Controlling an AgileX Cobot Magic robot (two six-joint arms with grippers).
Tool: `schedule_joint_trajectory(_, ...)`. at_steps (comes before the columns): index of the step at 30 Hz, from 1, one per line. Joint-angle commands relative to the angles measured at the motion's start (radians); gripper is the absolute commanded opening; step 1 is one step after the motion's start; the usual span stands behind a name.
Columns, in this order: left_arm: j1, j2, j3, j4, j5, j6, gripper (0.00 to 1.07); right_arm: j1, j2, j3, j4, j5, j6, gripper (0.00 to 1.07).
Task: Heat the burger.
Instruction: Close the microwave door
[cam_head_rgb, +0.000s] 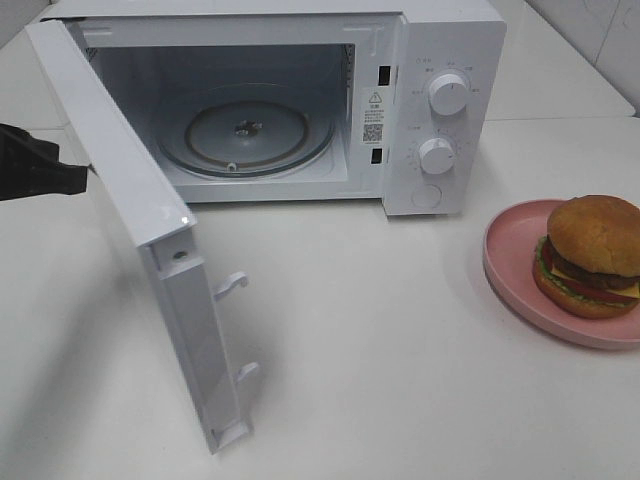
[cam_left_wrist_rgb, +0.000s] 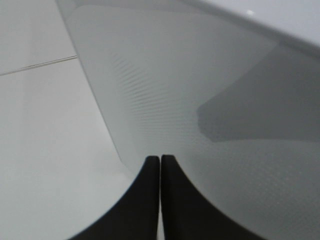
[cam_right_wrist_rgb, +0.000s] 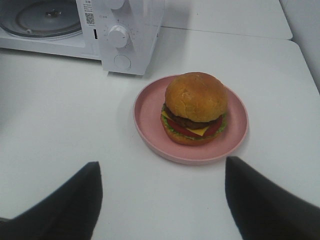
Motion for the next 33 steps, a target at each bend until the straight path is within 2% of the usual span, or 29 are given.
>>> schedule_joint_trajectory(1,-0.029,0.047,-0.047,-0.001,-0.026,-0.008,0.00,-0.006,-0.031,-0.001,0.000,-0.007,-0.009,0.64)
schedule_joint_trajectory(16,-0.124,0.150,-0.124,0.004,-0.107,-0.008,0.00,-0.006,-0.031,-0.001,0.000,-0.007,-0.009,0.64)
schedule_joint_trajectory(26,-0.189,0.275,-0.247,0.005,-0.124,-0.008,0.00,-0.006,-0.031,-0.001,0.000,-0.007,-0.009,0.64)
schedule_joint_trajectory(29,-0.194,0.285,-0.259,0.005,-0.123,-0.008,0.00,-0.006,-0.031,-0.001,0.000,-0.007,-0.009,0.64)
schedule_joint_trajectory(33,-0.214,0.346,-0.339,0.003,-0.121,-0.009,0.00,-0.006,-0.031,-0.001,0.000,-0.007,-0.009,0.64)
